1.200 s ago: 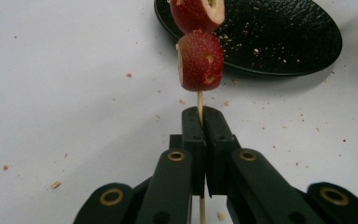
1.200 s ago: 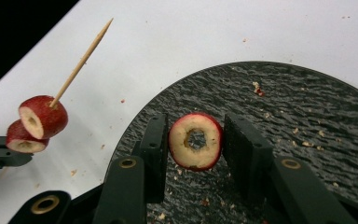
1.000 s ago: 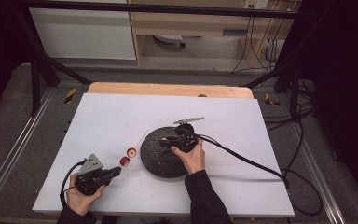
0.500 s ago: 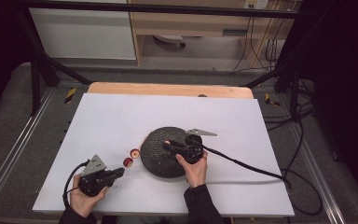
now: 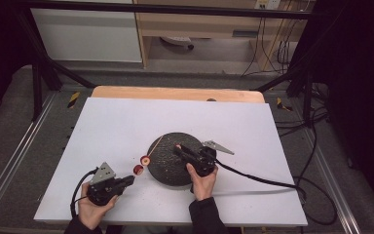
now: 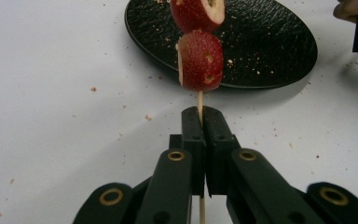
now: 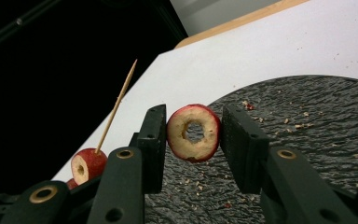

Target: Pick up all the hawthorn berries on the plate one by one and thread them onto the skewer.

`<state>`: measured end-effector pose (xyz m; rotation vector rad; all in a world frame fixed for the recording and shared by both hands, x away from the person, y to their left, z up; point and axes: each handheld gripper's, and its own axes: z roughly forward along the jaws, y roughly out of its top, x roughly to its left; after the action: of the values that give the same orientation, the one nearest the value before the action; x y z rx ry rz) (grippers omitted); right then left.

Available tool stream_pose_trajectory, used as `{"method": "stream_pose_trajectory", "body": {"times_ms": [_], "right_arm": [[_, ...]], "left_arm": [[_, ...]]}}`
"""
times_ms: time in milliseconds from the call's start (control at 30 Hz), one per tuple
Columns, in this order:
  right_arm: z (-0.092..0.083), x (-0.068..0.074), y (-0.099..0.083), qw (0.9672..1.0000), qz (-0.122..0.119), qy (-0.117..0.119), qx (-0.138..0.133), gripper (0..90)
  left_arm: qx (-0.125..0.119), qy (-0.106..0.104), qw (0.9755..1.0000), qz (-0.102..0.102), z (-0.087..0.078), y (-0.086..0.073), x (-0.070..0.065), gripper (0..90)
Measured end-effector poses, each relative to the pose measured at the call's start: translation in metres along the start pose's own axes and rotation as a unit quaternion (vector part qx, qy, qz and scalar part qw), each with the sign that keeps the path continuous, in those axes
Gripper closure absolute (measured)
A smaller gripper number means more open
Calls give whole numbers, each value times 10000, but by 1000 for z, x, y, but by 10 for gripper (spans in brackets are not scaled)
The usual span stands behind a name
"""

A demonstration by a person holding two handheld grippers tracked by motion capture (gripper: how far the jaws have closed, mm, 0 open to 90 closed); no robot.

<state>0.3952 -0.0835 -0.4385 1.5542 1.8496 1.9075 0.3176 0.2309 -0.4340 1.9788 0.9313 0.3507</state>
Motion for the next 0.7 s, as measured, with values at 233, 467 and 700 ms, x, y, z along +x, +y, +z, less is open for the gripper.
{"method": "stream_pose_trajectory", "body": {"times_ms": [233, 467, 700], "right_arm": [[-2, 2, 0, 9995, 67, 64, -314, 621], [-6, 4, 6, 9981, 61, 174, -584, 621], [-10, 7, 16, 9947, 172, 214, -991, 621]], "left_arm": [[-5, -23, 10000, 40, 4, 2, -6, 881], [-22, -65, 9999, 81, 8, 3, -13, 881], [-51, -61, 9999, 66, 9, 3, -16, 880]]}}
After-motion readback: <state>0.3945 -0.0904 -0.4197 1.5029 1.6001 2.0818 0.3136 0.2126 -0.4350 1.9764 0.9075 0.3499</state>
